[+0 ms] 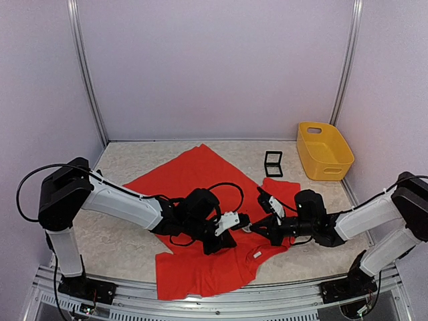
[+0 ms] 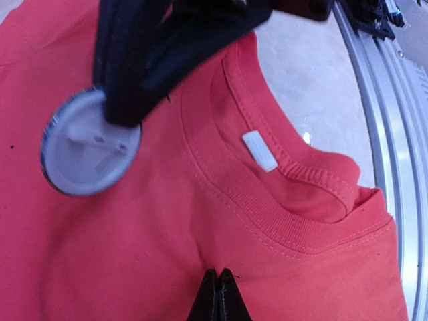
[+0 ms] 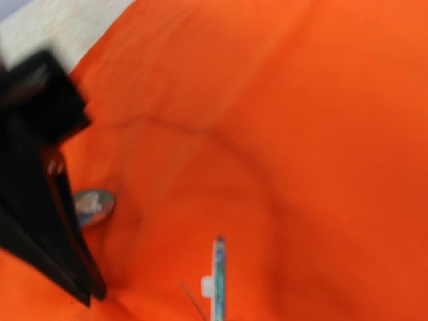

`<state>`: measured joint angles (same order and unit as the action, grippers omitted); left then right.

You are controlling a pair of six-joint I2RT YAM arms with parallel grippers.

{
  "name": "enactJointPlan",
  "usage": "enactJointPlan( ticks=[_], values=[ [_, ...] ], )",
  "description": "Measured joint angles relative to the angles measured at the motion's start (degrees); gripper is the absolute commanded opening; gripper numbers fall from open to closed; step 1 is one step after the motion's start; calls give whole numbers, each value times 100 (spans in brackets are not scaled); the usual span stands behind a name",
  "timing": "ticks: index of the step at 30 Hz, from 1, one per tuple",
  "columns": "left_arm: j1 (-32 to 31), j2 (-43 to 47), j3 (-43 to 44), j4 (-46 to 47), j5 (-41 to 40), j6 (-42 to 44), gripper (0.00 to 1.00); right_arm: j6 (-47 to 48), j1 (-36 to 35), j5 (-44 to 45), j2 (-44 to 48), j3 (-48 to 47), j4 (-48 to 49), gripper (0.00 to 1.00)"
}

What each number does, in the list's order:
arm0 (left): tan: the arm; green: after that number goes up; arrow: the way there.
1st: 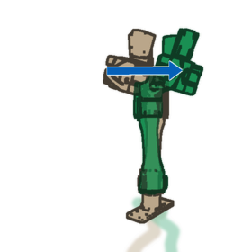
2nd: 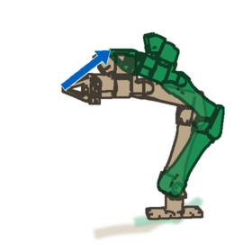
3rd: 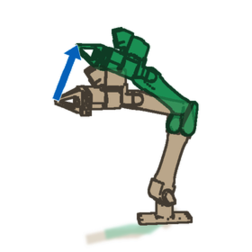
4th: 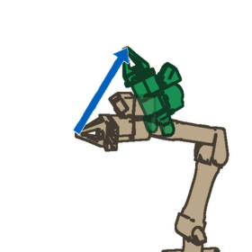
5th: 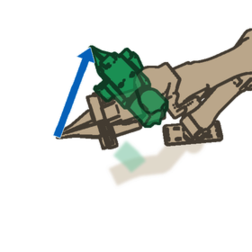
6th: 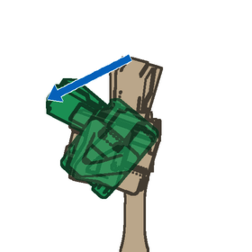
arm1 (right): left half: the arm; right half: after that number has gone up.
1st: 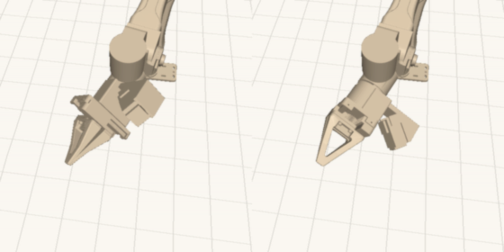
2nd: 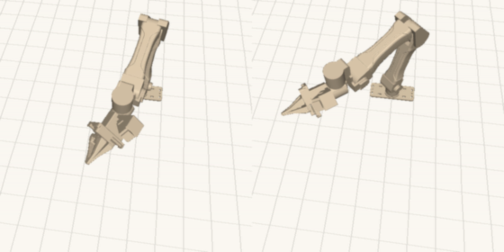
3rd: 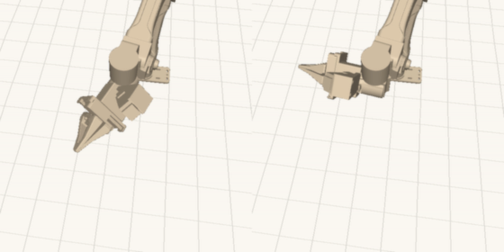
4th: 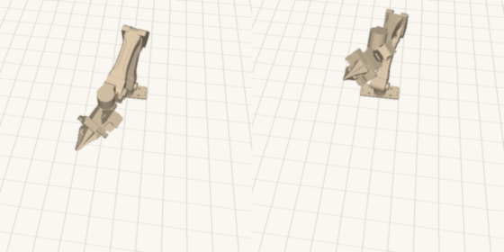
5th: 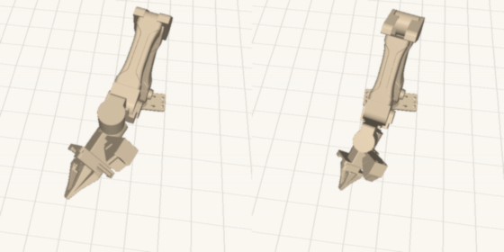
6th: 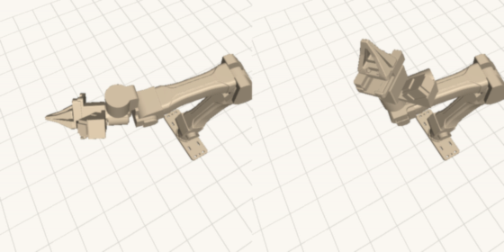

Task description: Pin the brooch onto the clothing

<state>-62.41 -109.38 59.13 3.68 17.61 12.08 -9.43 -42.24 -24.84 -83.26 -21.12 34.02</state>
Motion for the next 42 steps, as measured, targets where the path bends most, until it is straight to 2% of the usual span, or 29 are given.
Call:
enactJointPlan(
  ticks=[9, 16, 31, 42],
  values=[
    [61, 92, -15, 557, 518, -317, 0, 1292, -863, 1019, -319, 385, 1567, 0],
    [79, 111, -39, 619, 645, -400, 0, 1891, -1215, 1539, -555, 809, 2240, 0],
    [133, 122, -39, 621, 750, -435, 0, 2203, -1561, 1729, -544, 977, 2415, 0],
    [138, 125, -61, 638, 809, -444, 2, 2181, -1572, 1497, -229, 1167, 2317, 0]
  ],
)
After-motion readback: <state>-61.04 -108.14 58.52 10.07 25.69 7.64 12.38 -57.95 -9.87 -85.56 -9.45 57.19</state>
